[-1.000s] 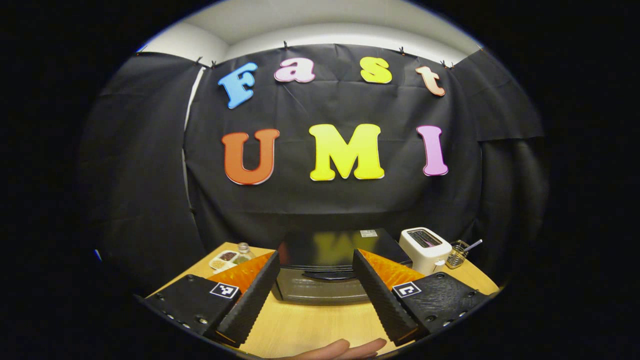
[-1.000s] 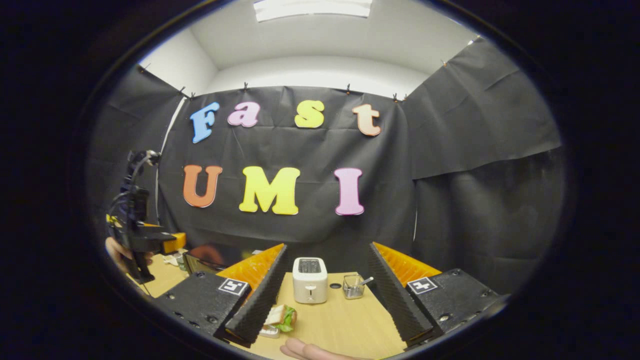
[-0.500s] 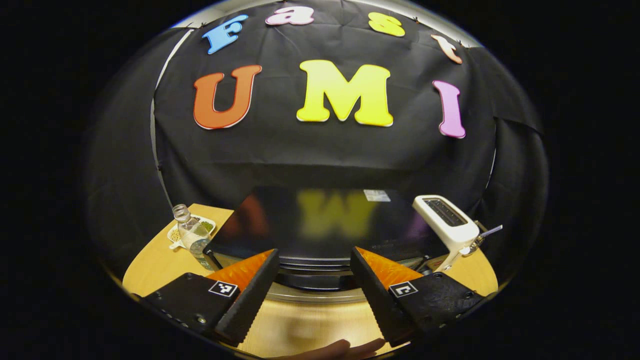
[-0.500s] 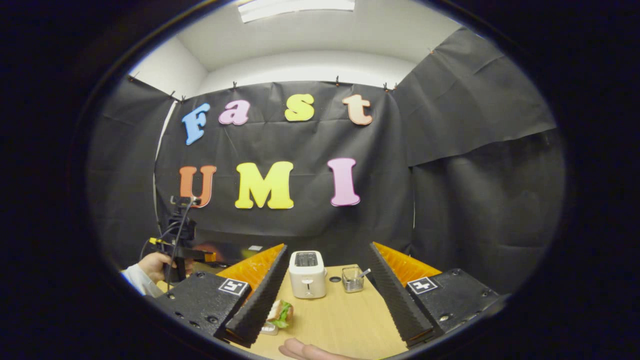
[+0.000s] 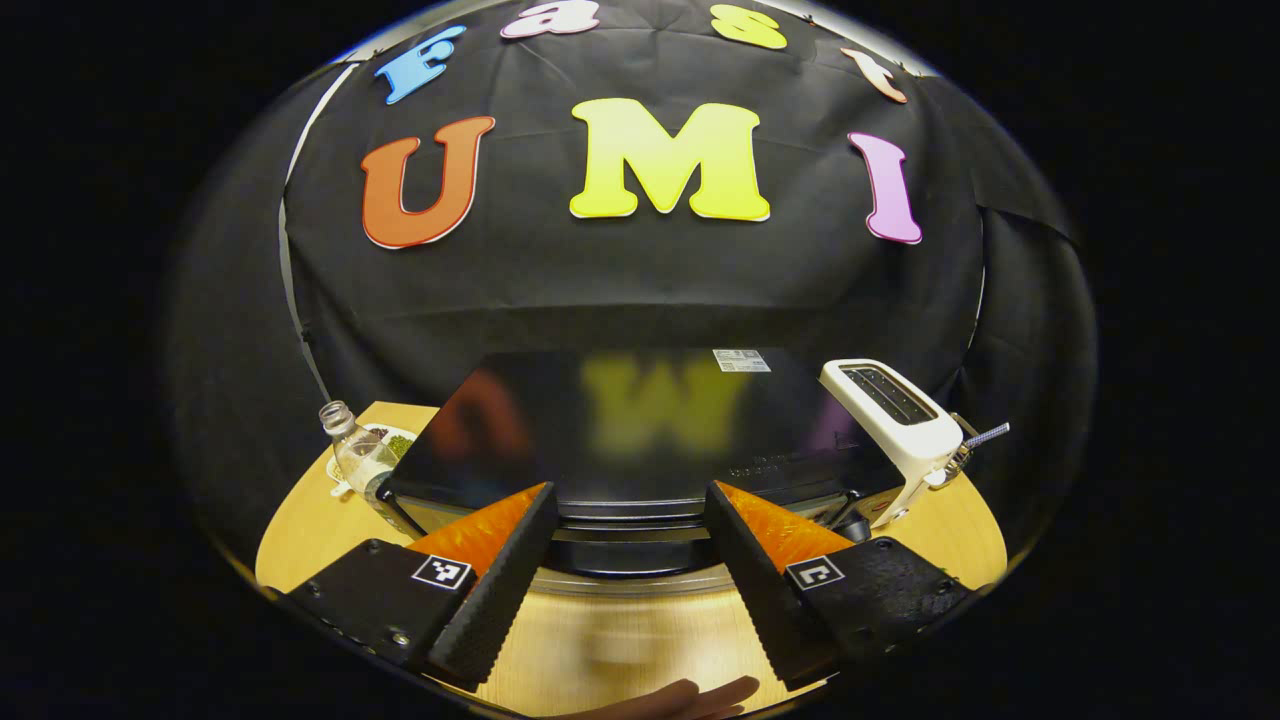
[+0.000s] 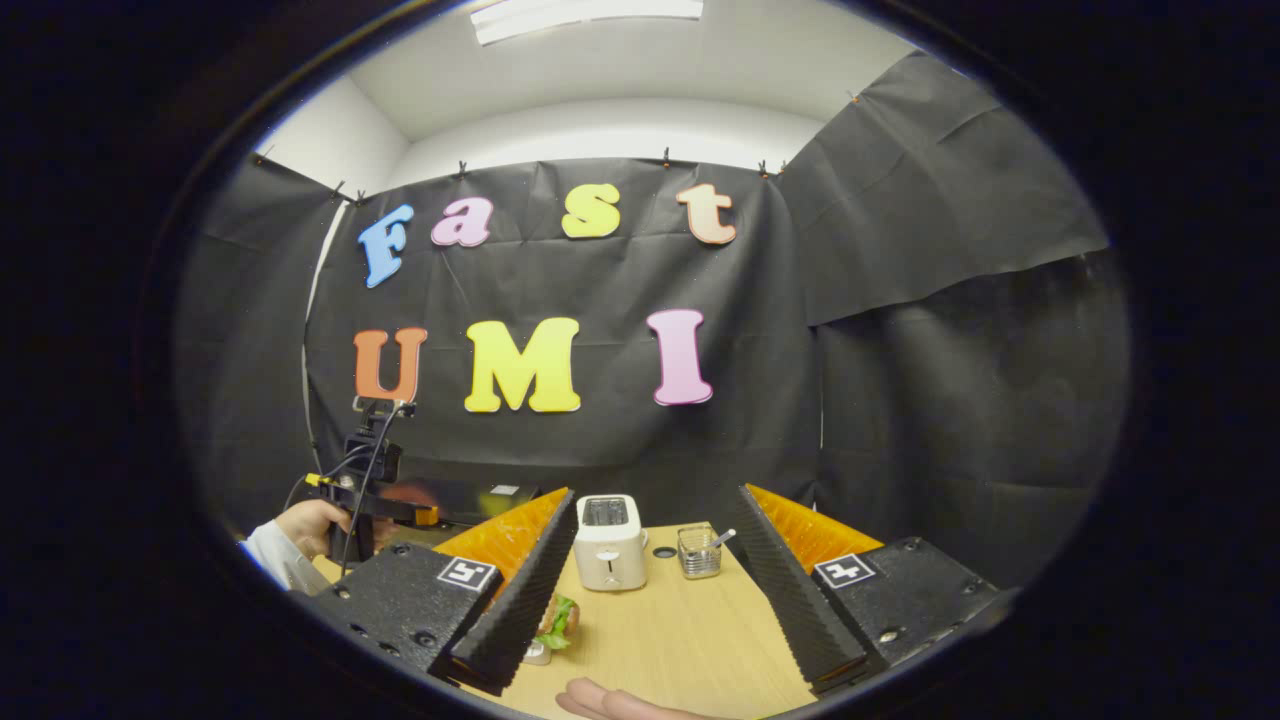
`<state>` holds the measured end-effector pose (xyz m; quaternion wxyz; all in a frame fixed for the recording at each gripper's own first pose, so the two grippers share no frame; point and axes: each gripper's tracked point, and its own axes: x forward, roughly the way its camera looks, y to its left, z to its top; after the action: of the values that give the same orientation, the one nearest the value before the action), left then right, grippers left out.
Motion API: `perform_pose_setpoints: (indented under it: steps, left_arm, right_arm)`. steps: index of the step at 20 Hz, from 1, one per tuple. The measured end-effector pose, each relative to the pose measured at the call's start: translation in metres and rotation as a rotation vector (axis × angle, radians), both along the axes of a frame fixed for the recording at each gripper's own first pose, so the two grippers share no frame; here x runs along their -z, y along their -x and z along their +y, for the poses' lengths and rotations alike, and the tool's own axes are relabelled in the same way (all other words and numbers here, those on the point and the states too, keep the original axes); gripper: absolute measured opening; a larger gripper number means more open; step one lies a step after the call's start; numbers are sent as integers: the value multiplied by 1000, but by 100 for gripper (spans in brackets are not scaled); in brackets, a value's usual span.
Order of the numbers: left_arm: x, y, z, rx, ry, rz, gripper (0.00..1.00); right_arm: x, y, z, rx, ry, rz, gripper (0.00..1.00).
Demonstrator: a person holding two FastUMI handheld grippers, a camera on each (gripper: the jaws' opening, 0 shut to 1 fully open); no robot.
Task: Open the electric oven with the left hand, put the food in, and close the electric oven.
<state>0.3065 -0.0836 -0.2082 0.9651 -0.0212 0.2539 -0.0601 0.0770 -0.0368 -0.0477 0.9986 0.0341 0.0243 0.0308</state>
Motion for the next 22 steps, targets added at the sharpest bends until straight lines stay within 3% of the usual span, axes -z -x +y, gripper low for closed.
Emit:
perform_pose_setpoints:
  steps: [4,7,8,10,11,12,17,18,19,22]
  left_arm:
    - [11,24,6,5,-12,21,99]
    - [58,68,-2,23,54,163,98]
    - [76,75,-2,19,62,194,96]
    - [95,91,0,12,65,215,95]
    - [99,96,1,10,66,216,94]
    - [102,103,1,13,67,219,93]
    - [116,134,-6,59,33,342,93]
    - [122,139,-7,64,23,381,93]
    - [127,145,-8,67,16,426,93]
    - [139,154,-12,78,-11,493,95]
  right_arm:
    - [5,2,1,-6,1,13,90]
    - [12,0,1,-8,1,28,90]
    - [14,-1,1,-9,4,34,100]
    - [18,-3,6,-19,13,47,100]
    - [20,-3,8,-24,16,51,90]
    - [21,-4,9,-29,17,58,100]
    - [30,-6,16,-48,20,79,100]
    - [32,-7,18,-54,16,84,90]
    - [34,-7,20,-59,14,90,100]
    - [39,-8,21,-67,14,104,100]
